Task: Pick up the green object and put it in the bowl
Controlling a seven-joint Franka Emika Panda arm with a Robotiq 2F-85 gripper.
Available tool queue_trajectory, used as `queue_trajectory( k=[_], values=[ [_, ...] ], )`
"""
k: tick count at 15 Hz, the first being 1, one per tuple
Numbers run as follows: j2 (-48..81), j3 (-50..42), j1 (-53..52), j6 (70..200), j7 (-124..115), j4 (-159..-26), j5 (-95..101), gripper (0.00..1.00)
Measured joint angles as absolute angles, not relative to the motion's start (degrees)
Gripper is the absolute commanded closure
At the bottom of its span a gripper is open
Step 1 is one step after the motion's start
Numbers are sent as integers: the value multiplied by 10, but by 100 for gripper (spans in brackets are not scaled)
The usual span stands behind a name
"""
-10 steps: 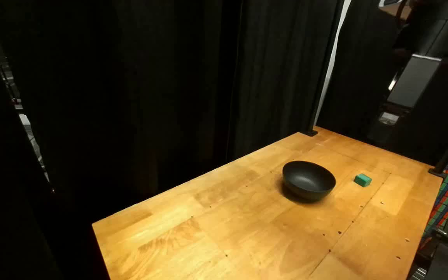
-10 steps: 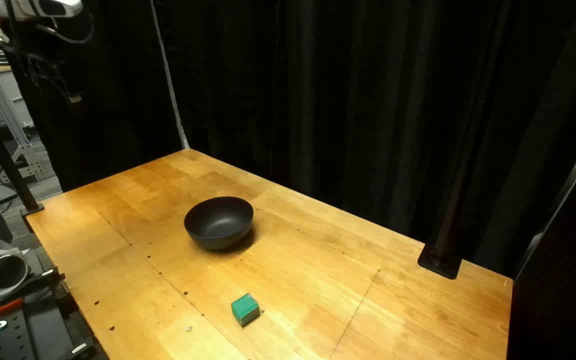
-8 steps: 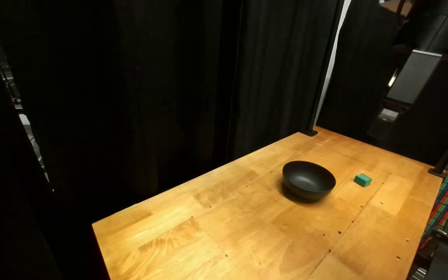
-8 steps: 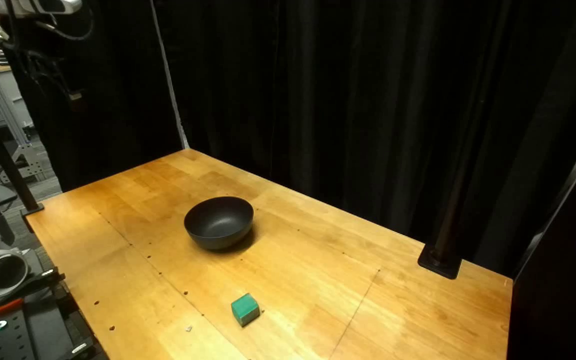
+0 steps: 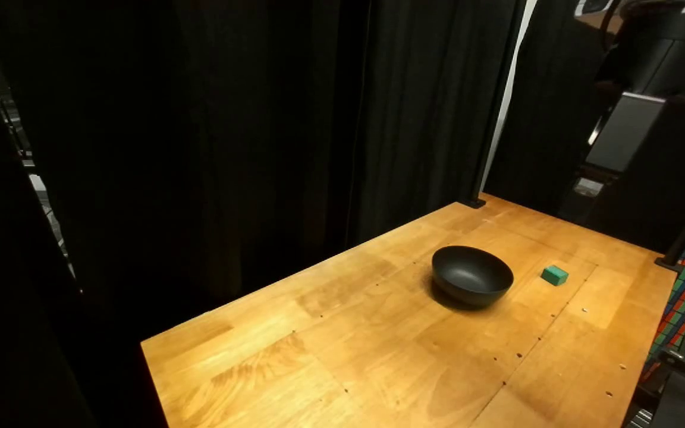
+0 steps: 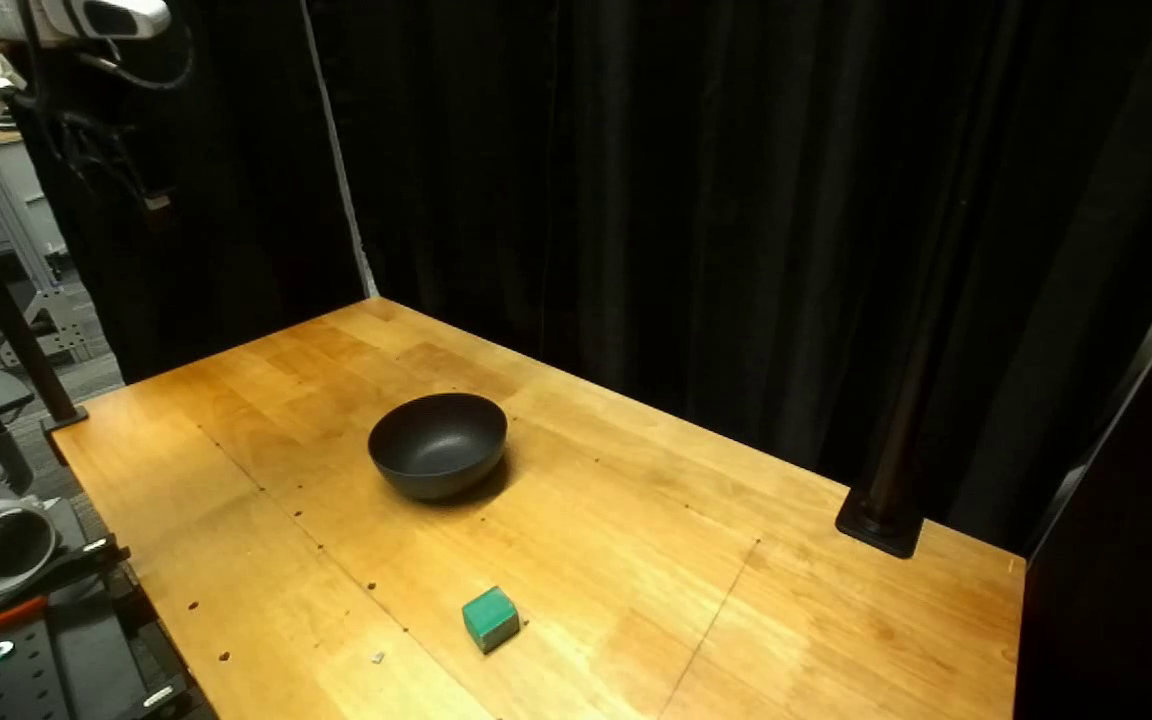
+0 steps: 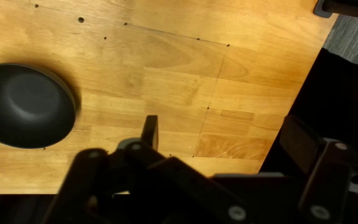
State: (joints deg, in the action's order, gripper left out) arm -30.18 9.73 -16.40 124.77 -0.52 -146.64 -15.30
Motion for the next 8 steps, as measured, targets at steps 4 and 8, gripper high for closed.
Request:
queue_trajectory(
  k=[4, 8],
  values=[
    [-226, 89, -96, 1328, -20, -1479, -83, 0],
    [-119, 54, 2, 1405, -71, -1475, 10, 0]
  ],
)
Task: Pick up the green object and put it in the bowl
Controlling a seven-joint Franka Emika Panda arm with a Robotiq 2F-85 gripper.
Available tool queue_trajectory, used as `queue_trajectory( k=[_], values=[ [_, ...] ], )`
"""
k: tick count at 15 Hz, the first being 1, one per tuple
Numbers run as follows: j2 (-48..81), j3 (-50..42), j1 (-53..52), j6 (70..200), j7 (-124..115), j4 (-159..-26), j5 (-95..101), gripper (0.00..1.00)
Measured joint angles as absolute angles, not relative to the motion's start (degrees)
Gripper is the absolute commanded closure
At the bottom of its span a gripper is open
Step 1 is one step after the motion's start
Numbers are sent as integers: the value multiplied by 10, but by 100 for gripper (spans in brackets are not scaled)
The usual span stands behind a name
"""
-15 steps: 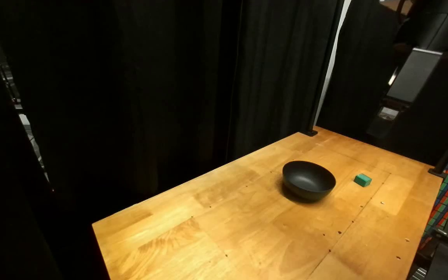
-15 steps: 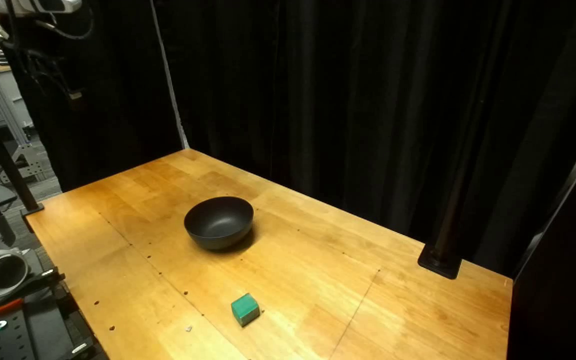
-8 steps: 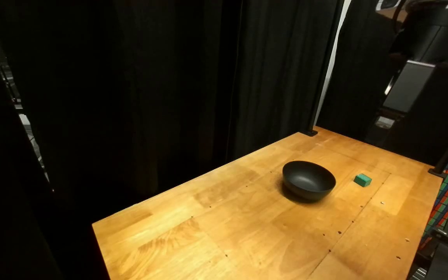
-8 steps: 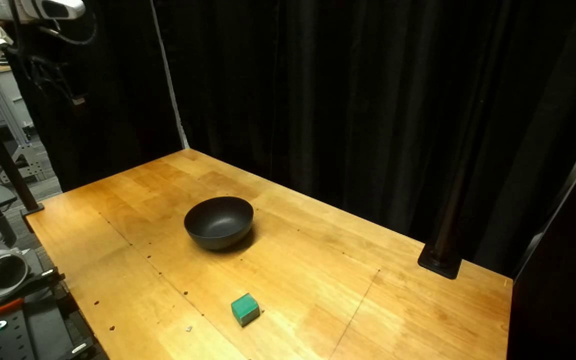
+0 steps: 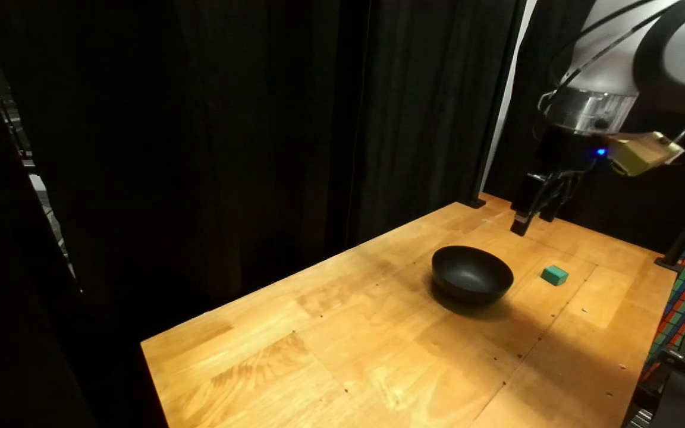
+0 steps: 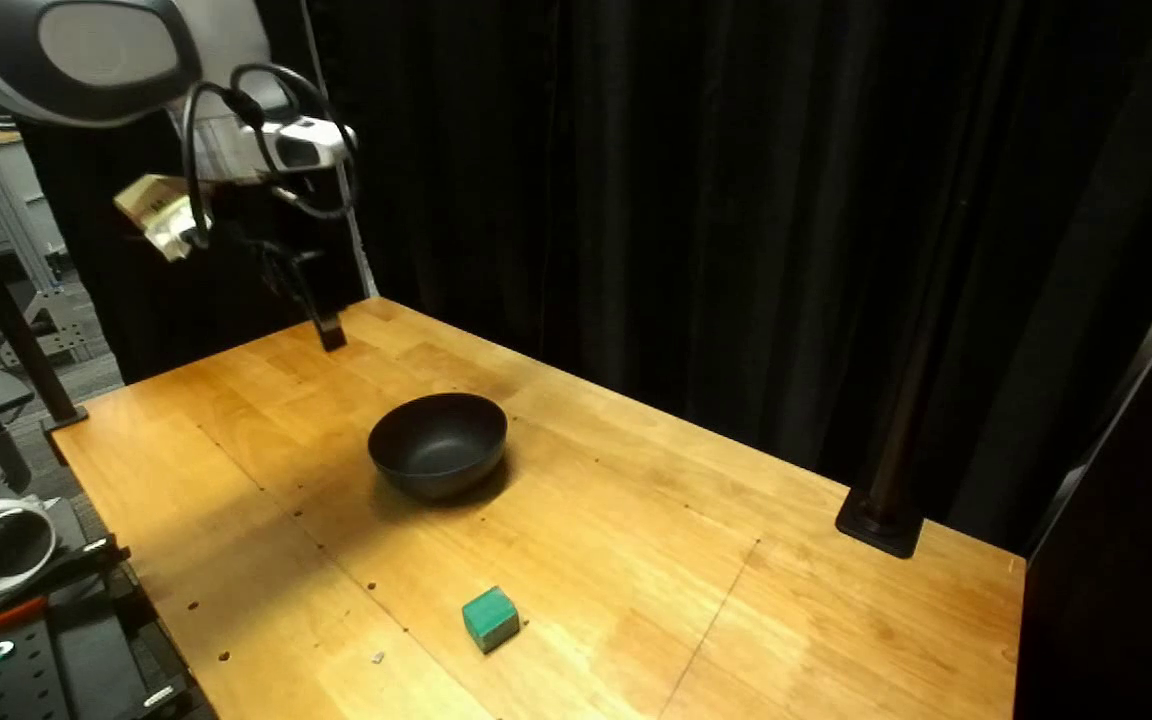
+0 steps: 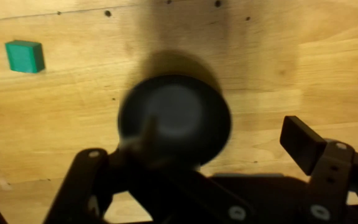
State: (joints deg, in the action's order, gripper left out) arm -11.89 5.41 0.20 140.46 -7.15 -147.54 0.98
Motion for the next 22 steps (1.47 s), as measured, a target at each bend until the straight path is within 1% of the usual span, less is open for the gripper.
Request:
queue_trajectory(
  k=[4, 11, 17, 22],
  values=[
    [-15, 5, 63, 1460, -146, -1463, 78, 0],
    [137, -69, 81, 1499, -158, -1391, 48, 0],
    [224, -102, 86, 1503, -157, -1320, 17, 0],
    [264, -109, 103, 1499, -144, -1288, 4, 0]
  ],
)
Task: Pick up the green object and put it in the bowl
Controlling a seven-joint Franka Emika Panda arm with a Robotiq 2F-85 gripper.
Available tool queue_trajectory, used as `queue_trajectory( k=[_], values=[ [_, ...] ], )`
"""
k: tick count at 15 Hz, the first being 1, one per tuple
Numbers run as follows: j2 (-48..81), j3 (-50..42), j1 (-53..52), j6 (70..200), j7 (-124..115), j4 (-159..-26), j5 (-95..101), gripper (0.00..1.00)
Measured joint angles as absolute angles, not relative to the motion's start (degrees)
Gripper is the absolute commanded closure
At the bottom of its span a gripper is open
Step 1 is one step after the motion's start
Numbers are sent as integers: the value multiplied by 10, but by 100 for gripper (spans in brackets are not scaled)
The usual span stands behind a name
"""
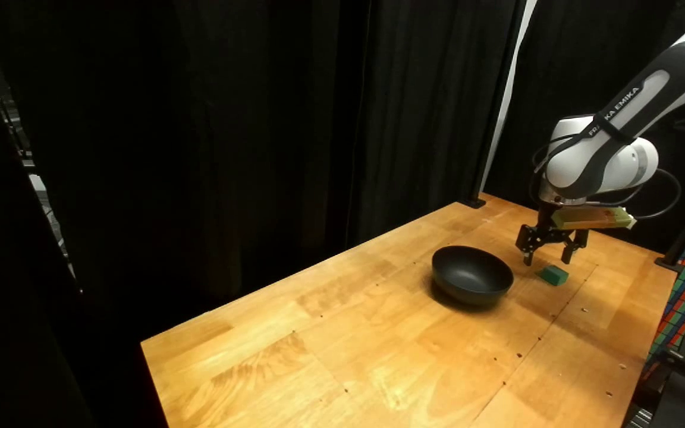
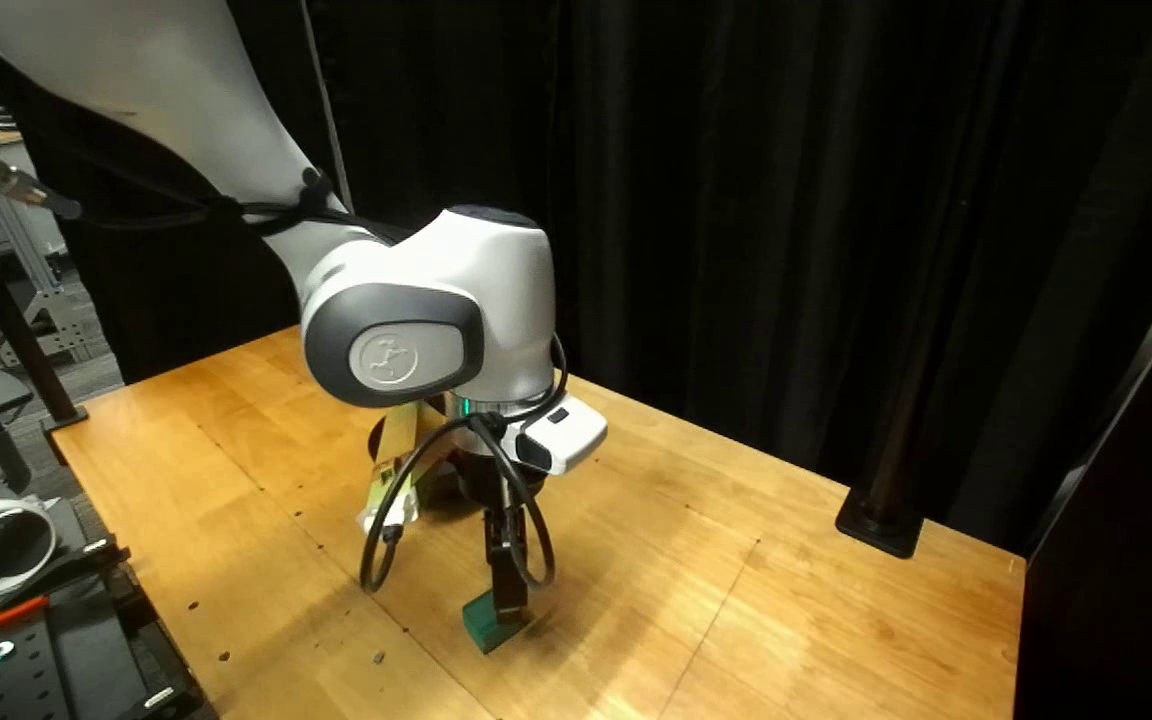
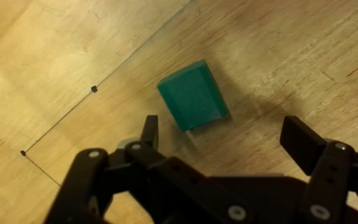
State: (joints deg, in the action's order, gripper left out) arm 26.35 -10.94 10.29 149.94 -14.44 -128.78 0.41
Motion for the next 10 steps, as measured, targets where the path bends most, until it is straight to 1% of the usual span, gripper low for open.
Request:
queue_trajectory(
  k=[3, 4, 5, 7, 8, 10],
  values=[
    [278, -108, 114, 1484, -122, -1279, -14, 0],
    [281, -108, 116, 1479, -118, -1277, -16, 25],
    [284, -108, 119, 1476, -115, -1276, -17, 26],
    [288, -108, 122, 1475, -110, -1276, -20, 42],
    [288, -108, 123, 1475, -109, -1276, -21, 51],
    [288, -108, 126, 1475, -104, -1276, -28, 65]
  ],
)
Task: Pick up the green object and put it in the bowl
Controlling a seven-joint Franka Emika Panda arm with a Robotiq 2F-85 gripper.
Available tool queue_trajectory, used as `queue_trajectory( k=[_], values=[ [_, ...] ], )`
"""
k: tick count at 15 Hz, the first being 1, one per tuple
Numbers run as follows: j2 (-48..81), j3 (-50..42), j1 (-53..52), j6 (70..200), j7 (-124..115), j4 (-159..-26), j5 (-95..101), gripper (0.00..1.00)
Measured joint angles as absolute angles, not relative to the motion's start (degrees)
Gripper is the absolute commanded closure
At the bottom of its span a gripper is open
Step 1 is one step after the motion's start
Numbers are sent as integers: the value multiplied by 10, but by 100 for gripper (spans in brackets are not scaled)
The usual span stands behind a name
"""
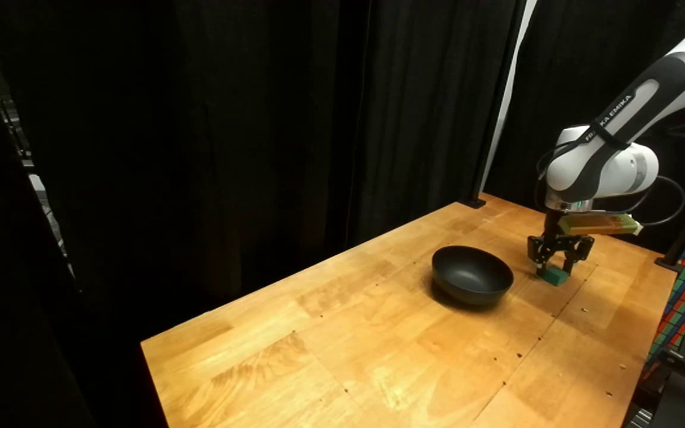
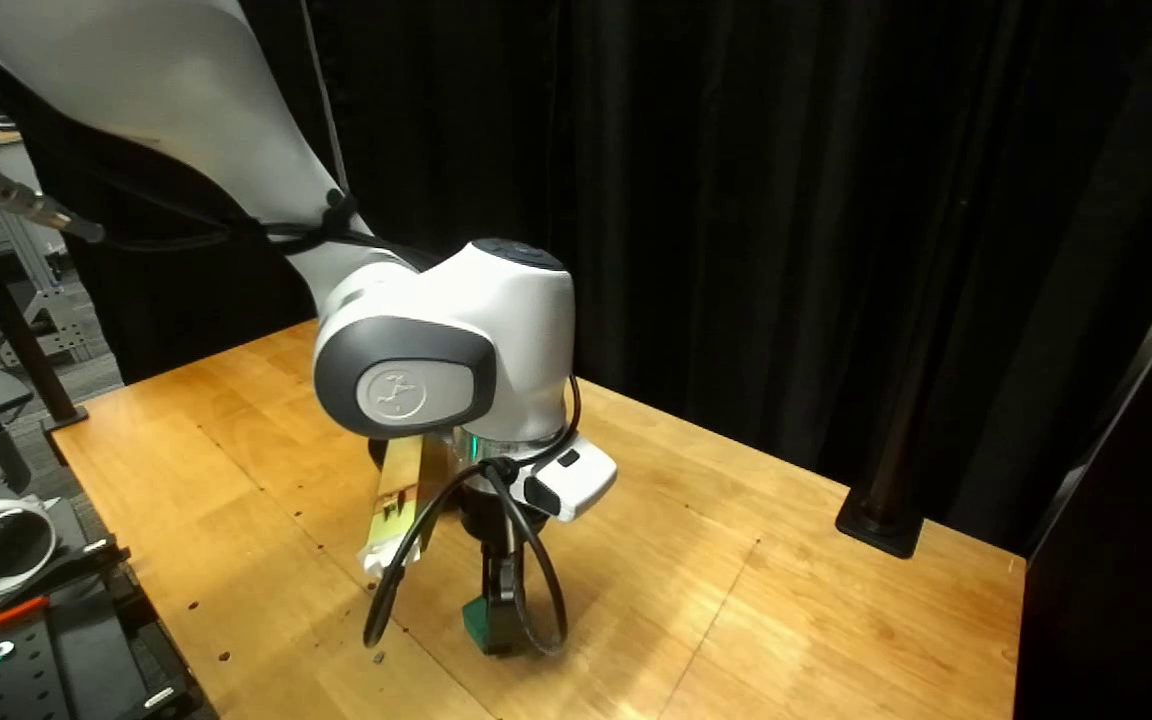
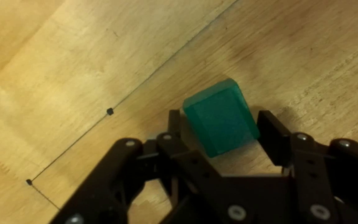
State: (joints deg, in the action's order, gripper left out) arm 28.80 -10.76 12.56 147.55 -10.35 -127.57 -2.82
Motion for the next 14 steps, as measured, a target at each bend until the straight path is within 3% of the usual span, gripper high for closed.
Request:
queue_trajectory(
  k=[2, 7, 14],
  values=[
    [288, -107, 127, 1475, -100, -1276, -36, 80],
    [264, -88, 125, 1474, -95, -1292, -70, 81],
    [122, -64, 46, 1480, -123, -1357, -65, 81]
  ],
)
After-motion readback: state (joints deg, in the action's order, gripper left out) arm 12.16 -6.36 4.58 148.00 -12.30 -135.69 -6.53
